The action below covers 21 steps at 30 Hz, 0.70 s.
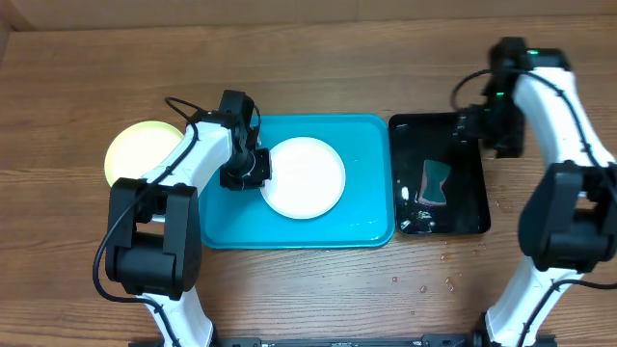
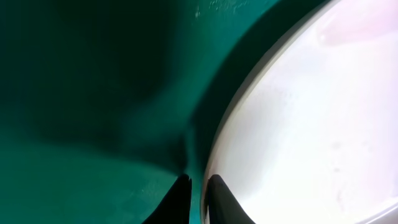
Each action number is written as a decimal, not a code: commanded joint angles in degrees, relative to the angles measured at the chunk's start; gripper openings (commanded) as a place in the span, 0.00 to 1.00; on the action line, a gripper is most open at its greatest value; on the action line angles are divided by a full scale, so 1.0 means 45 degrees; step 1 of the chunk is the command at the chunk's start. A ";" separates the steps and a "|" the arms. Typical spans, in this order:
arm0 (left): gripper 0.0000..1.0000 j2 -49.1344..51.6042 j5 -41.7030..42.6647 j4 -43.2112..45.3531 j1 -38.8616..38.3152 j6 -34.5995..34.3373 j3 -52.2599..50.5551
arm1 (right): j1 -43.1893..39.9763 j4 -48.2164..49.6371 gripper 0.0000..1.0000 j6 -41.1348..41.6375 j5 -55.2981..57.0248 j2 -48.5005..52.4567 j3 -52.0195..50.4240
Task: Clean dirty plates on tray and stack at the side
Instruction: 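Put the sponge back in the black tray, open and withdraw right gripper, then lift the white plate with the left gripper and tilt it over the black tray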
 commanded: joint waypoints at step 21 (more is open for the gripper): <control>0.04 -0.1151 -0.0719 -0.2691 -0.0325 0.0092 0.4935 | -0.3458 0.3395 1.00 0.0044 -0.0010 -0.0340 0.0194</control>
